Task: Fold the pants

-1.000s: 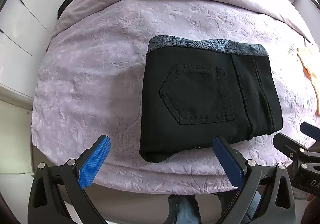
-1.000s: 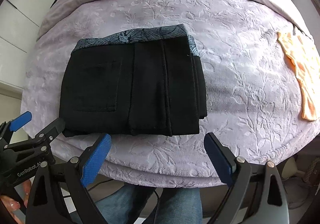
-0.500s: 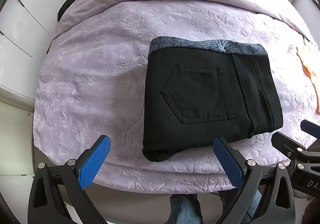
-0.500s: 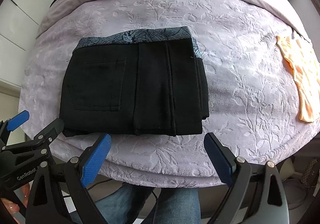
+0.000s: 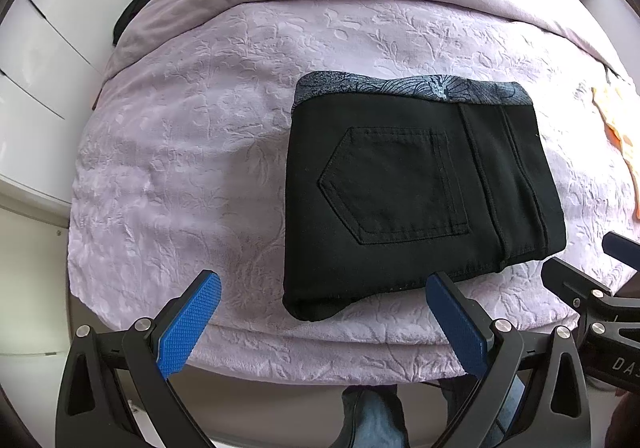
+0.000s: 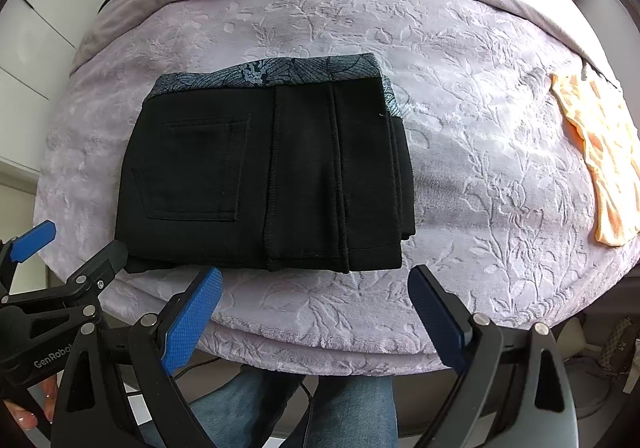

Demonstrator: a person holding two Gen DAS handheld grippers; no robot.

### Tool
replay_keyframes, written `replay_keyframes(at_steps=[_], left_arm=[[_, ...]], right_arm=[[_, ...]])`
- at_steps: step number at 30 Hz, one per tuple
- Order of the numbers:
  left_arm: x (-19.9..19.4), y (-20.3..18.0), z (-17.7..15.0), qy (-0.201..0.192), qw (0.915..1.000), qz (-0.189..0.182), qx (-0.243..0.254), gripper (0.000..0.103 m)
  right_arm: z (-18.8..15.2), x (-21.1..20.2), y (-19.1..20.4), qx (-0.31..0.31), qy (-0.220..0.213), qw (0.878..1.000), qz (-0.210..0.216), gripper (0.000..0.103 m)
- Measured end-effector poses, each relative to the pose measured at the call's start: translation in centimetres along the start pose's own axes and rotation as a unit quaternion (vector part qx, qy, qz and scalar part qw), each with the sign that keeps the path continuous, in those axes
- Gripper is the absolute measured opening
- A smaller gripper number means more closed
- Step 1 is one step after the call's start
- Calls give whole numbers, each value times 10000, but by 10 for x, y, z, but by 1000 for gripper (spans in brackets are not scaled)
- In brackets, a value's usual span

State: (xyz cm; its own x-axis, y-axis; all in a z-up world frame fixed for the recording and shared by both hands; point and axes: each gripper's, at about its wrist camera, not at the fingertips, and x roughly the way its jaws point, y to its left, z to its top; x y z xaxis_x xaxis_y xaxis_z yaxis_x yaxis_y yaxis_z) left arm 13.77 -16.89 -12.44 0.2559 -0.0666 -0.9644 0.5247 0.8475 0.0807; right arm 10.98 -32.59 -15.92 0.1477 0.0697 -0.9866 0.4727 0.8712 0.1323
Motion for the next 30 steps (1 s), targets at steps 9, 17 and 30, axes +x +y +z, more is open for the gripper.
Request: replay_keyframes(at_steps=[9, 17, 30], left_arm=[[0, 0, -1, 1, 10000, 12, 50, 103], [0, 1, 0, -3, 10000, 12, 98, 103], [2, 3, 2, -9, 9998, -21, 178, 103]], right_arm=[[0, -1, -1, -4, -21, 10000, -3, 95], [2, -1, -2, -22, -6, 10000, -3, 95], [3, 1, -2, 3, -16, 10000, -14, 95]])
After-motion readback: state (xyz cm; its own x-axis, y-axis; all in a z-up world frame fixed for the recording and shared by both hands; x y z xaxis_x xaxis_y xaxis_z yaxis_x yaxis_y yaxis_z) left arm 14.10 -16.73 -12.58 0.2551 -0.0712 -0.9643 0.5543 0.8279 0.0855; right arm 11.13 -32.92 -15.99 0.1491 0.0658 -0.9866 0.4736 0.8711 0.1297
